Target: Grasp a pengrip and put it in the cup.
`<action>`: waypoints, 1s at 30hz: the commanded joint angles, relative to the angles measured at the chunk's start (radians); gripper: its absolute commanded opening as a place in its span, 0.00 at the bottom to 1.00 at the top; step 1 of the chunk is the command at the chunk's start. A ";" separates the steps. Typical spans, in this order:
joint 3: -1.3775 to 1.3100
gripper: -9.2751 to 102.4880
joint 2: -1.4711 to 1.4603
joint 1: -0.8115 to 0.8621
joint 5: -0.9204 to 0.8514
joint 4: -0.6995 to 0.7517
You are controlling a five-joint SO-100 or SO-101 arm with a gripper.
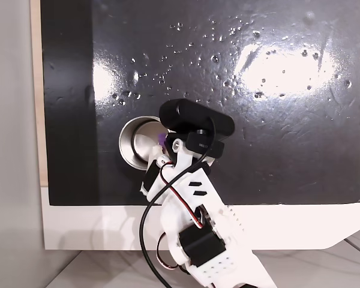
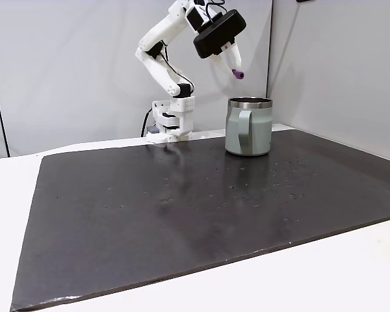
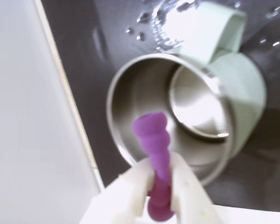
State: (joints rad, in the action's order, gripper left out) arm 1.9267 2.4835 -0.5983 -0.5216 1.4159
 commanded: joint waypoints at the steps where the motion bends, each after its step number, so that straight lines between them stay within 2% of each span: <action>1: -0.015 0.08 -0.023 -0.034 0.086 -0.109; 6: 0.005 0.08 -0.057 -0.066 0.141 -0.186; 12: 0.008 0.08 -0.080 -0.071 0.153 -0.202; 20: 0.023 0.26 -0.034 -0.071 0.167 -0.170; 30: 0.023 0.27 -0.021 -0.071 0.143 -0.147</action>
State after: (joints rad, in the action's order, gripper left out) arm 1.9574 2.4360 -0.6642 -0.3651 1.2548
